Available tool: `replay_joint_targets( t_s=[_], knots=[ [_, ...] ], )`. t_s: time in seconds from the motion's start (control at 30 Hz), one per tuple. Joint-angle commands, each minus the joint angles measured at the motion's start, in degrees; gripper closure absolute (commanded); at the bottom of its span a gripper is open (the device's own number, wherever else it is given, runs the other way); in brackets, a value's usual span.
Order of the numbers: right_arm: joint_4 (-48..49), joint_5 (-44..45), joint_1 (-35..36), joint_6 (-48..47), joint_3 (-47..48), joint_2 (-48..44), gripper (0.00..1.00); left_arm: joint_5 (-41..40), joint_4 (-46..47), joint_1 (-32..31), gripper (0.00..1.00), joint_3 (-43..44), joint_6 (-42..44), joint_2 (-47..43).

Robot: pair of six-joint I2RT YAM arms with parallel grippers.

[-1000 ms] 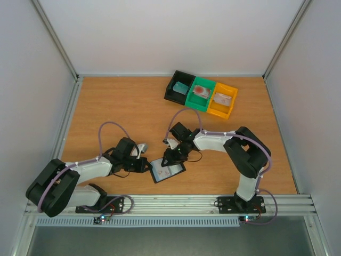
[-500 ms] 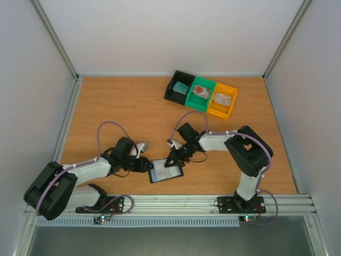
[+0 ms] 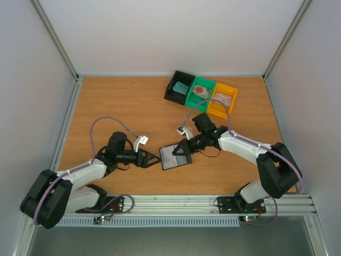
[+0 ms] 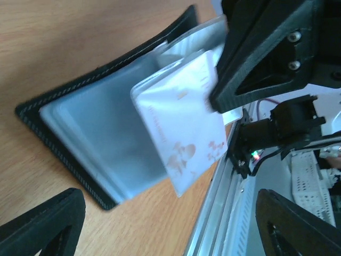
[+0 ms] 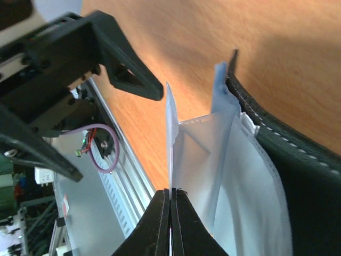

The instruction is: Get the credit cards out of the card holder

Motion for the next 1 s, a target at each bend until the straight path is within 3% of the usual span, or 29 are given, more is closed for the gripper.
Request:
replay_joint_targets(
  t_s=[0.0, 0.3, 0.53, 0.6, 0.63, 0.7, 0.8, 0.97],
  knots=[
    [-1.16, -0.42, -0.72, -4.19, 1.23, -3.87, 0.99, 3.86, 7.92, 1.61, 0.10, -2.11, -1.40, -0.50],
    [7.60, -7.35, -0.63, -2.77, -0.95, -4.13, 0.99, 10.23, 14.90, 1.63, 0.18, -1.14, -1.74, -0.56],
    [13.71, -11.95, 0.36, -1.00, -1.89, -5.84, 0.99, 8.24, 15.23, 0.81, 0.20, 1.01, -0.88, 2.36],
    [14.34, -12.14, 0.80, -0.77, -1.97, -5.35, 0.99, 5.64, 22.32, -0.22, 0.27, 0.41, -0.89, 2.29],
    [14.32, -12.02, 0.97, -0.71, -1.89, -5.03, 0.99, 3.19, 26.15, -0.68, 0.36, 0.13, -1.93, 2.40],
    [14.40, -11.37, 1.05, -0.44, -2.01, -4.49, 0.99, 1.80, 28.75, -1.28, 0.60, 0.68, -5.33, 2.68],
    [14.04, -9.85, 0.88, -0.78, -2.85, -4.45, 0.99, 6.79, 24.88, -0.92, 0.97, 1.10, -6.25, 1.08],
    [12.38, -9.84, -1.38, -1.59, -3.80, -4.93, 0.99, 9.63, 16.96, 0.74, 1.00, 2.00, -2.91, 0.38]
  ],
)
